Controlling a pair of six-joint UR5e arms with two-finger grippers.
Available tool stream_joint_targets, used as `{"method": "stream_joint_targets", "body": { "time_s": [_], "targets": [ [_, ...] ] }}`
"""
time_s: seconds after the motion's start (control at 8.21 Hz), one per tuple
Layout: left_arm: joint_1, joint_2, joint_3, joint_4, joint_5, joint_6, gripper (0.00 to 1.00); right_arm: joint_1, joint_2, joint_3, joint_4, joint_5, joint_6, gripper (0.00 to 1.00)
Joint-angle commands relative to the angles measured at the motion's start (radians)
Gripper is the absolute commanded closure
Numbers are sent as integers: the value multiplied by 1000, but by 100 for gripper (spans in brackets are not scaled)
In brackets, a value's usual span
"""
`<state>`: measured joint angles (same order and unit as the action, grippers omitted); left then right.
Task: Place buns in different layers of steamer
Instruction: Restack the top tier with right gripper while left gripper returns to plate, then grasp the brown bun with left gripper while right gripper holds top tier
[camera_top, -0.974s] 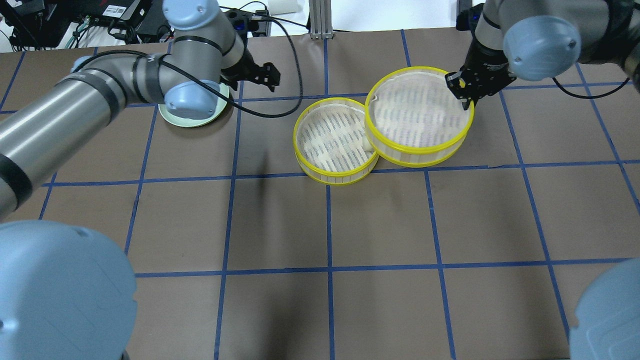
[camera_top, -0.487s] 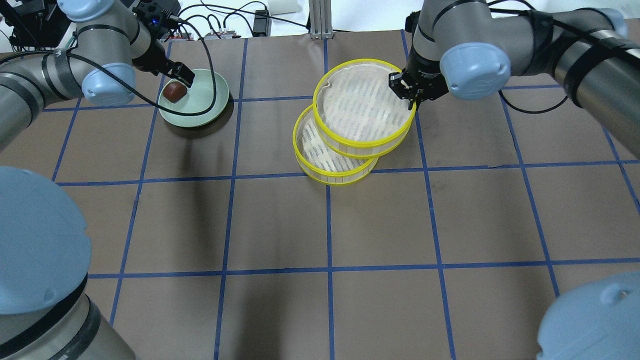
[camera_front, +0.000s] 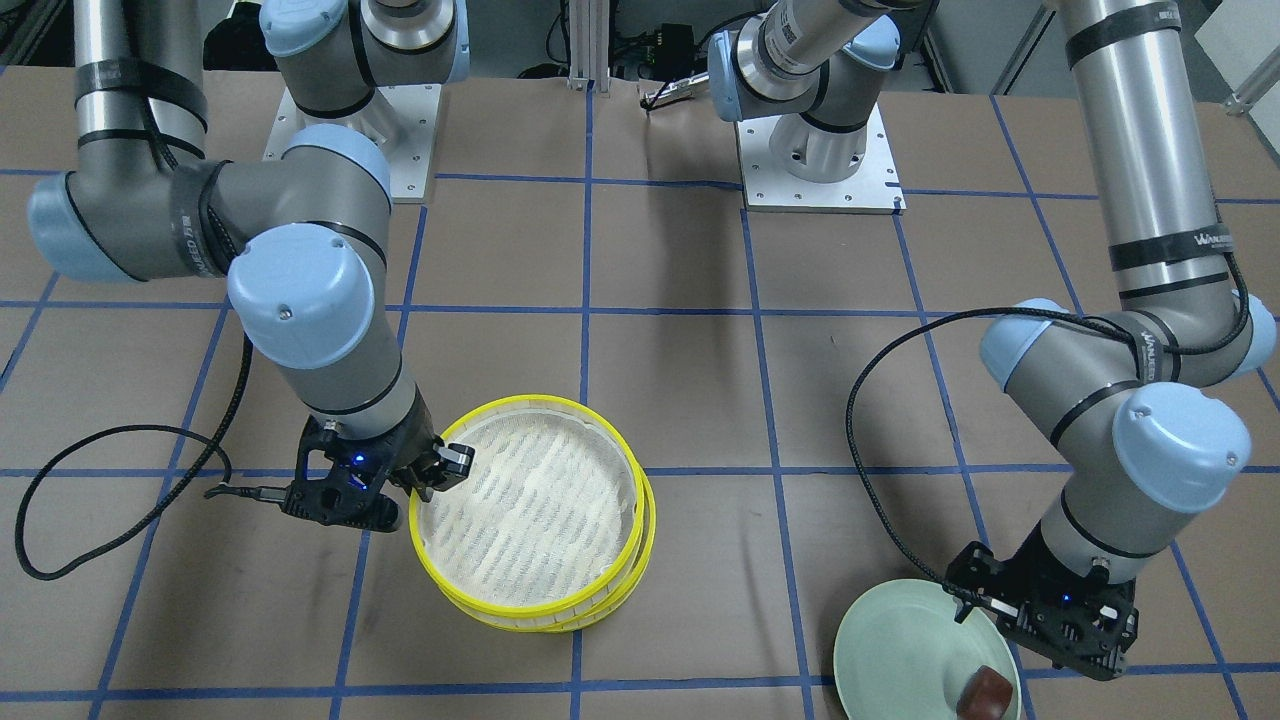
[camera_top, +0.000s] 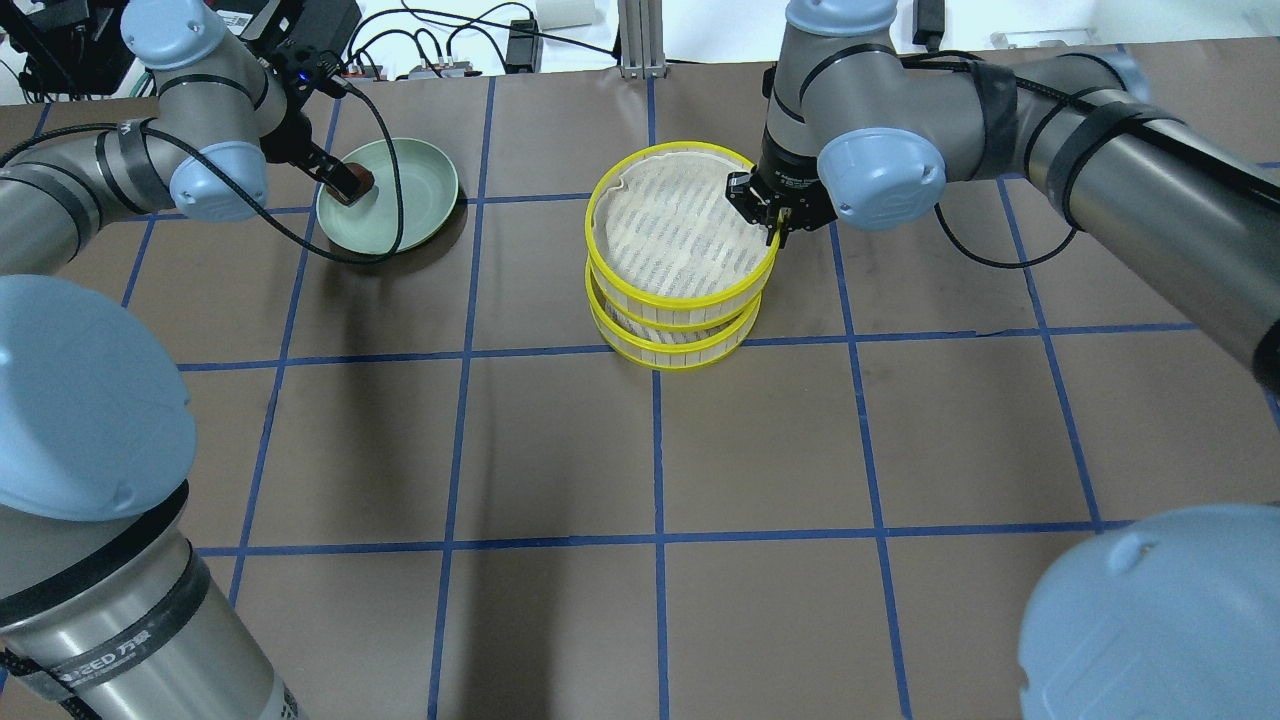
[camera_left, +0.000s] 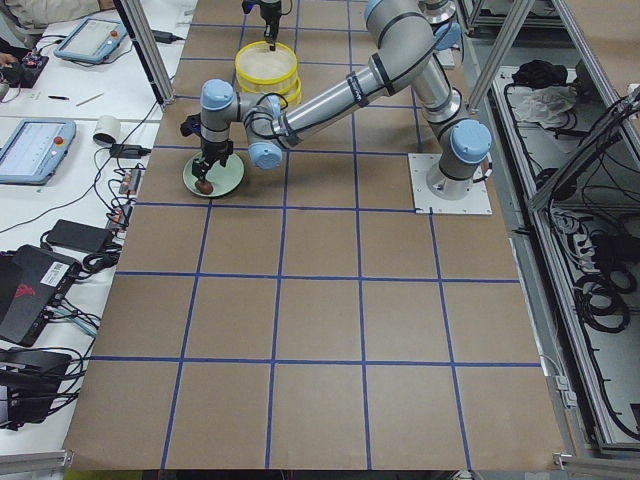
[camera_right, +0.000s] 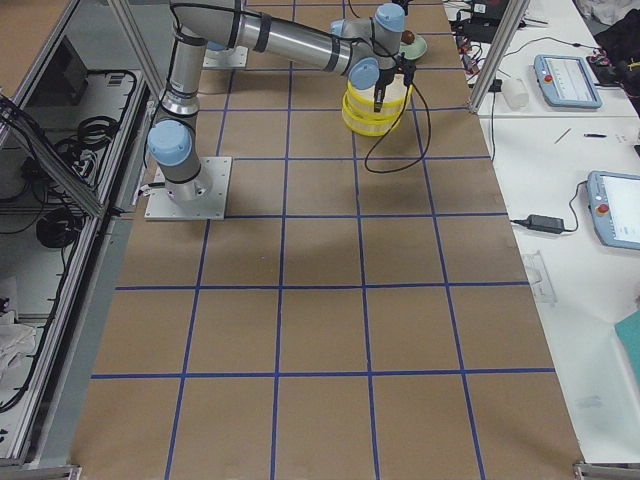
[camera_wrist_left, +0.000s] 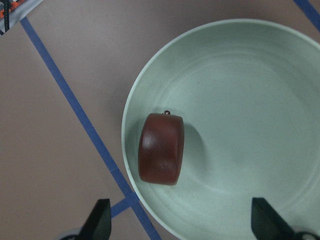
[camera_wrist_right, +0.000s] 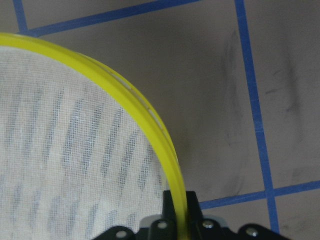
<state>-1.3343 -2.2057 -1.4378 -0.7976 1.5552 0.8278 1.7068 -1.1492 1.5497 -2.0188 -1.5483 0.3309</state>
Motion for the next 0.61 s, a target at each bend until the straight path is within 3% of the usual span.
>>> {"method": "stream_joint_targets", "body": {
  "time_s": [0.0,0.49],
  "targets": [
    [1,-74,19,95,-44,31,0,7,12,6,-1,34,10,100],
    [1,-123,56,95,-115,30,0,7,20,6,-3,19,-4,100]
  ]
}}
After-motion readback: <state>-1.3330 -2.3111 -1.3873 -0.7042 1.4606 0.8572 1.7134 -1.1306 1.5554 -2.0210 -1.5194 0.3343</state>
